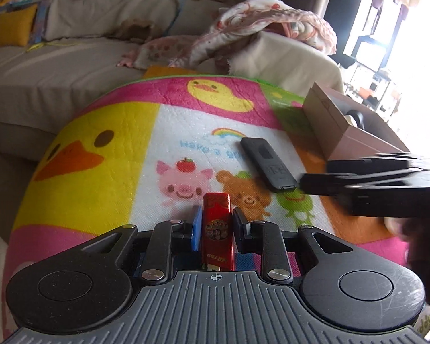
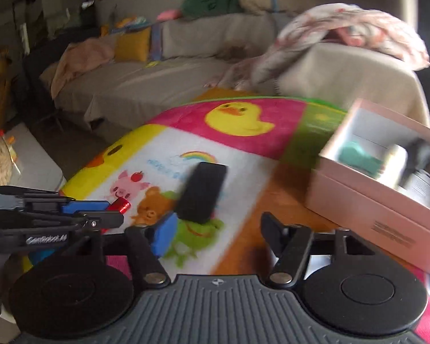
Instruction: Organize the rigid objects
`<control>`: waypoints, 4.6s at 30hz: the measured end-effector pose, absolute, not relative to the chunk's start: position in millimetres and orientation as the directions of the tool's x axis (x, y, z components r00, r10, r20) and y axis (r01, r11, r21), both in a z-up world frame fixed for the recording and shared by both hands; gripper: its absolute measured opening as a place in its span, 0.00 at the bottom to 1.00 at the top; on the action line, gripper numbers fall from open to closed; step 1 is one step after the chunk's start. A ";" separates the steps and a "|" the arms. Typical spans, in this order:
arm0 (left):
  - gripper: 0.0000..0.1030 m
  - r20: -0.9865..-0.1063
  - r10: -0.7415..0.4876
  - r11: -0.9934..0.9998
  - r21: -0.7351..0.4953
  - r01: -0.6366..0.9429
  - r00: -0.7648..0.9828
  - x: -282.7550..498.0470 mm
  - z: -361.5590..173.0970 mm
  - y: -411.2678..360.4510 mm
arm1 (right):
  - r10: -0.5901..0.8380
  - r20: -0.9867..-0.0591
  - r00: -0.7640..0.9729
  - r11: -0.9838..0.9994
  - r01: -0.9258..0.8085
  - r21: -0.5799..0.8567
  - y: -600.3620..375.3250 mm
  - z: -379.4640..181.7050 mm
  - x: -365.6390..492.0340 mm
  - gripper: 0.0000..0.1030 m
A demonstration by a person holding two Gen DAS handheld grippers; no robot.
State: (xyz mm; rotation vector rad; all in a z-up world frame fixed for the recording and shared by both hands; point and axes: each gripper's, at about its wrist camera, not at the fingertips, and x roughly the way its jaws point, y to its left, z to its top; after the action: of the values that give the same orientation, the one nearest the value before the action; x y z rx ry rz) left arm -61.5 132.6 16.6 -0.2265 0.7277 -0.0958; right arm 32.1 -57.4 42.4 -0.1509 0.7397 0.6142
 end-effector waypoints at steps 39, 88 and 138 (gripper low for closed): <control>0.26 -0.673 -0.242 0.969 -0.197 0.146 0.699 -29.5 15.1 45.8 | 0.352 -0.715 0.604 0.885 -0.463 0.044 -163.2 33.4 -41.4 0.75; 0.26 -0.654 -0.307 0.932 -0.060 0.358 0.691 -66.2 13.8 44.3 | 0.379 -0.683 0.624 0.859 -0.511 0.010 -117.3 14.1 -14.9 0.84; 0.26 -0.571 -0.537 0.820 -0.180 0.543 0.621 200.5 84.7 -67.5 | 0.285 -0.564 0.775 0.940 -0.341 0.007 -180.0 81.1 97.5 0.85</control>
State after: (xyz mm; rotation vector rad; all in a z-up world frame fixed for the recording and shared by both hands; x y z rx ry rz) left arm 200.5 -67.5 84.7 0.0101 0.6523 -0.6208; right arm 97.5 -180.0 81.1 -0.0979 0.5948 0.3395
